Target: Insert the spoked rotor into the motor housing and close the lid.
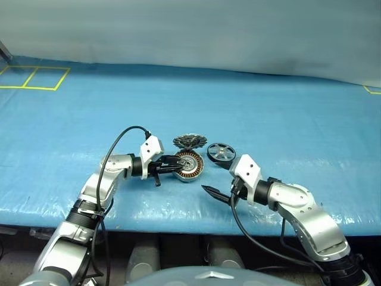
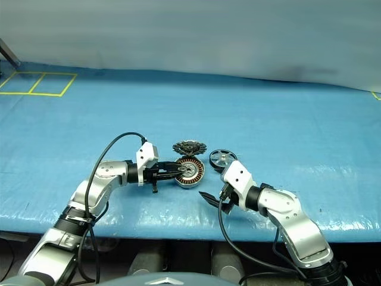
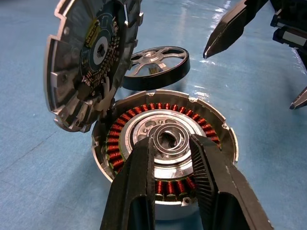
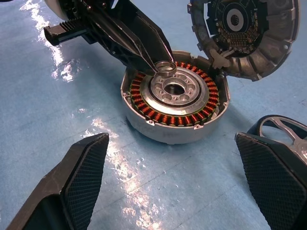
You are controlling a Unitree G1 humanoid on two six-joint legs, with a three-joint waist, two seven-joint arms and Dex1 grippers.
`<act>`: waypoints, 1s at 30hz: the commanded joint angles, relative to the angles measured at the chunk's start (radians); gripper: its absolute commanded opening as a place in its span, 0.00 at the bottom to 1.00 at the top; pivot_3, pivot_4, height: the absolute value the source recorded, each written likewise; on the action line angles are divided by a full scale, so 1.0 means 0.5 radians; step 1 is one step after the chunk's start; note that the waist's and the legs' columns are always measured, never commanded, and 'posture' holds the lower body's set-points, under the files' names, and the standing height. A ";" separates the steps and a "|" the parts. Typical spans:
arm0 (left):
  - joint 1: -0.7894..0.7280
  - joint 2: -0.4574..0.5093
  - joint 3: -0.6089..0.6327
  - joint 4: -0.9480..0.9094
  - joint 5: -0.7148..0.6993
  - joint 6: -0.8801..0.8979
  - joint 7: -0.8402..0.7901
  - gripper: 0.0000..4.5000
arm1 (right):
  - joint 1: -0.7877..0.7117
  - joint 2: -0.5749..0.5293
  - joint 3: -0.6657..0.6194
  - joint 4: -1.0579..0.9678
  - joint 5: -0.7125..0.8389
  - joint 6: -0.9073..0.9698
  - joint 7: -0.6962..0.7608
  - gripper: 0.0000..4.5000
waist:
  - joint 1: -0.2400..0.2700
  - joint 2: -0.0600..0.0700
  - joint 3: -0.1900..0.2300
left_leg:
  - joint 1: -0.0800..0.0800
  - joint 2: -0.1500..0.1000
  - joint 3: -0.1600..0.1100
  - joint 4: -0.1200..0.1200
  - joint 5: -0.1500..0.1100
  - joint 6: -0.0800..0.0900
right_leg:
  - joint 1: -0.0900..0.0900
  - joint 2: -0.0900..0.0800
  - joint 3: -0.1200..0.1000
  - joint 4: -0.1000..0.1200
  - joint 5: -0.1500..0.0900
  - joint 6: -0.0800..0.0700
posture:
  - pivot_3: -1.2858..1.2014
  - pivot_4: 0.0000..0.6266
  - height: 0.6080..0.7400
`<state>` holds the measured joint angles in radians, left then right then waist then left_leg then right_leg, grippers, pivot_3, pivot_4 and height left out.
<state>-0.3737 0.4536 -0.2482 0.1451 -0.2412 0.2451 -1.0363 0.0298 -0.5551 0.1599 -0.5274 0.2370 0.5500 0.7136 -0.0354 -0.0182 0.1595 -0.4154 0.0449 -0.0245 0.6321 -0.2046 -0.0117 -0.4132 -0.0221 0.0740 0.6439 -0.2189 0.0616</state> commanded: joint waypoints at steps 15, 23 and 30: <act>-0.089 -0.061 -0.060 0.111 0.139 -0.140 -0.067 0.16 | 0.003 0.017 0.026 -0.048 0.023 -0.061 -0.018 1.00 | 0.001 0.000 0.000 | 0.000 0.000 0.000 0.001 0.000 0.000 | 0.001 0.000 0.000 0.000 0.000 0.001 | 0.52 0.24 1.00; -0.093 -0.078 -0.026 0.122 0.165 -0.165 -0.021 0.59 | -0.004 0.010 0.025 -0.039 0.019 -0.076 -0.034 1.00 | 0.000 0.000 0.000 | 0.000 0.000 0.000 0.002 0.000 0.000 | 0.001 0.000 0.000 0.001 0.001 0.001 | 0.52 0.24 1.00; -0.098 -0.098 -0.015 0.127 0.146 -0.196 -0.006 0.59 | -0.014 0.008 0.031 -0.027 0.010 -0.087 -0.042 1.00 | 0.000 0.000 0.000 | 0.000 0.000 -0.001 0.003 0.000 0.000 | 0.002 0.000 0.000 0.001 0.001 0.001 | 0.52 0.24 1.00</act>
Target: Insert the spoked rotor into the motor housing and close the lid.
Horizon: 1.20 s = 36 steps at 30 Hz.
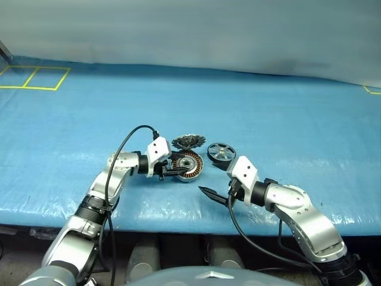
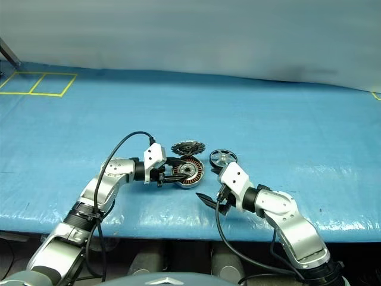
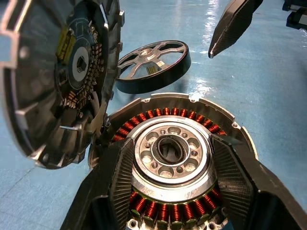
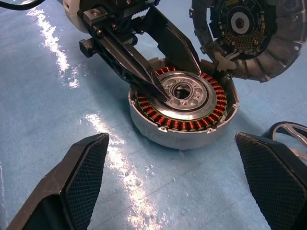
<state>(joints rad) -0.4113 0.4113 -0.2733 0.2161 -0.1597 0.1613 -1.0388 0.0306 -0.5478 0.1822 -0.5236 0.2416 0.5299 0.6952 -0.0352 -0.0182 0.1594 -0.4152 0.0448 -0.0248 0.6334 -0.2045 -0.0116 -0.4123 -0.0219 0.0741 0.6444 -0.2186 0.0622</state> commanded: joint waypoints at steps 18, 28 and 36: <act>-0.033 -0.066 0.036 -0.001 -0.011 -0.015 0.007 0.01 | -0.012 -0.007 -0.002 -0.028 -0.012 -0.051 -0.016 1.00 | 0.000 0.000 0.000 | 0.000 0.000 -0.001 0.007 0.000 0.000 | 0.002 0.000 0.000 0.001 0.001 0.002 | 0.52 0.24 1.00; -0.033 -0.039 -0.035 0.054 0.138 -0.023 0.058 0.01 | -0.026 0.005 0.010 -0.009 -0.035 -0.062 -0.027 1.00 | 0.001 0.000 0.000 | -0.001 0.000 -0.001 0.010 0.000 0.000 | 0.004 0.000 0.000 0.001 0.002 0.003 | 0.52 0.24 1.00; -0.025 -0.079 0.010 0.028 0.076 -0.042 0.050 0.01 | -0.043 0.005 0.022 0.002 -0.055 -0.069 -0.024 1.00 | 0.002 0.000 0.000 | -0.001 0.000 -0.002 0.013 0.000 0.000 | 0.005 0.000 0.000 0.002 0.002 0.003 | 0.52 0.24 1.00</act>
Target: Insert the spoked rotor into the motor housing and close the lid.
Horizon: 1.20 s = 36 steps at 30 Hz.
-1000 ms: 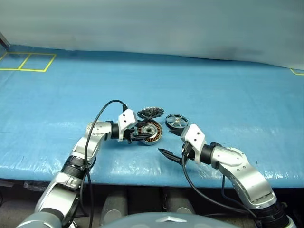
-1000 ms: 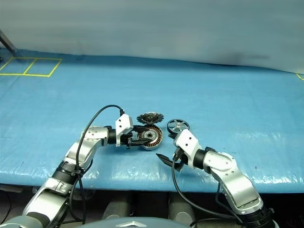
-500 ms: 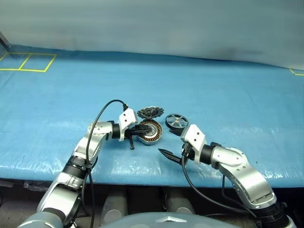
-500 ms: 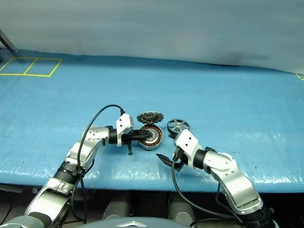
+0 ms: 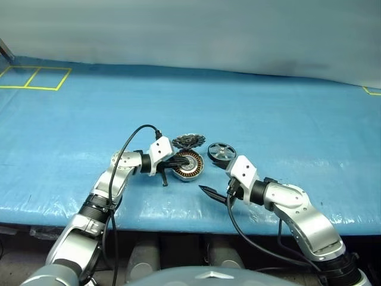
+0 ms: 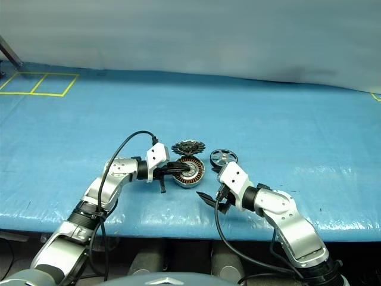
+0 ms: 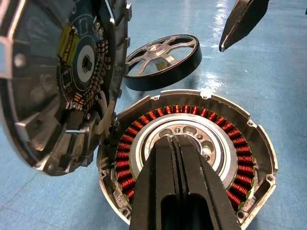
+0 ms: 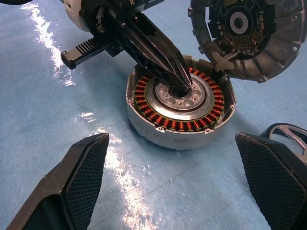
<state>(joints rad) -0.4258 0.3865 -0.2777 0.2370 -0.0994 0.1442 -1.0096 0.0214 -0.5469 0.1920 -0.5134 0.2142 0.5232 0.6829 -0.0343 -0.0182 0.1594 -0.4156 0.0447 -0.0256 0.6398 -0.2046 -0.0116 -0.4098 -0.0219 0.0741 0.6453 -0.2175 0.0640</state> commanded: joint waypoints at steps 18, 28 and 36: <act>-0.060 -0.071 -0.062 0.032 0.030 0.035 -0.027 0.01 | -0.019 0.010 0.004 -0.022 -0.001 -0.064 -0.026 1.00 | 0.001 0.000 0.000 | -0.004 0.000 -0.001 0.006 0.000 0.000 | -0.001 0.000 0.000 0.000 0.002 0.003 | 0.52 0.24 1.00; 0.005 -0.024 -0.099 -0.025 0.059 0.076 -0.040 0.01 | -0.029 0.021 0.009 -0.007 -0.009 -0.069 -0.049 1.00 | 0.000 0.000 0.000 | -0.003 0.000 -0.001 0.007 0.000 0.000 | 0.000 0.000 0.000 0.000 0.002 0.003 | 0.52 0.24 1.00; 0.057 -0.071 0.071 -0.113 -0.105 0.031 0.028 0.01 | -0.048 0.019 0.013 0.012 -0.007 -0.079 -0.049 1.00 | -0.002 0.000 0.000 | -0.003 0.000 -0.001 0.007 0.000 0.000 | 0.000 0.000 0.001 0.000 0.002 0.003 | 0.52 0.24 1.00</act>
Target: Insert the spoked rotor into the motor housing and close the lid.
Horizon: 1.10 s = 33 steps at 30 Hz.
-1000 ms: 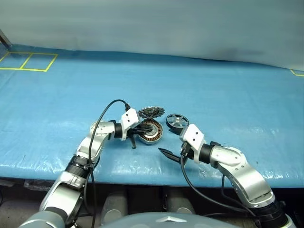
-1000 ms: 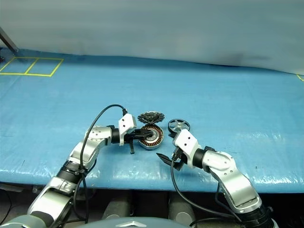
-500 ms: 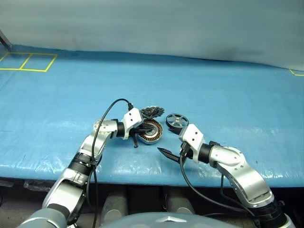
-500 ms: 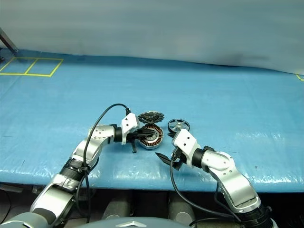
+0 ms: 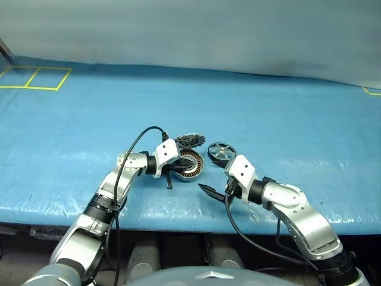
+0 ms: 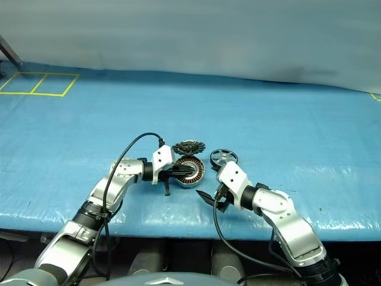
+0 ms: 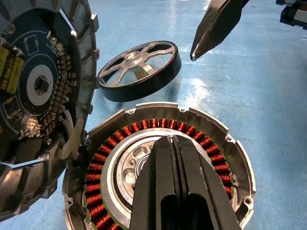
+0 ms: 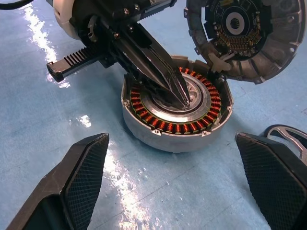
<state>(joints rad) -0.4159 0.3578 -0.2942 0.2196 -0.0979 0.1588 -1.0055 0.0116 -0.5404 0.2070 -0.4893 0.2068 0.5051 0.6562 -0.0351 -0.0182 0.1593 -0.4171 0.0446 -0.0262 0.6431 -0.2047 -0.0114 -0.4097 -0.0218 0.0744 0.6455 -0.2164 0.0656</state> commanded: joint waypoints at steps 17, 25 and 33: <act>0.193 0.135 0.291 -0.404 -0.265 0.138 0.099 0.01 | -0.088 0.041 -0.031 0.028 -0.005 -0.079 -0.024 1.00 | 0.005 0.000 0.001 | -0.002 0.000 0.000 0.000 0.000 0.000 | -0.002 0.000 -0.001 0.000 0.000 0.000 | 0.52 0.24 1.00; 0.123 0.125 0.145 -0.336 -0.179 0.153 0.064 0.01 | -0.086 0.036 -0.020 0.014 -0.015 -0.073 -0.011 1.00 | 0.006 0.000 0.001 | -0.002 0.000 0.000 0.000 0.000 0.000 | -0.002 0.000 0.000 -0.001 0.000 0.000 | 0.52 0.24 1.00; -0.034 0.125 0.009 -0.154 0.015 0.076 0.084 0.01 | -0.065 0.044 -0.018 0.001 -0.022 -0.077 -0.022 1.00 | 0.006 0.000 0.001 | -0.003 0.000 0.000 0.000 0.000 0.000 | -0.002 0.000 0.000 -0.001 0.000 0.000 | 0.52 0.24 1.00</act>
<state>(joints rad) -0.4162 0.4220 -0.2787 0.1425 -0.1079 0.2248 -0.9606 -0.0187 -0.5190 0.2086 -0.4696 0.1973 0.4878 0.6494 -0.0321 -0.0182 0.1595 -0.4185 0.0444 -0.0261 0.6428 -0.2047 -0.0114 -0.4110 -0.0219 0.0742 0.6450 -0.2164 0.0657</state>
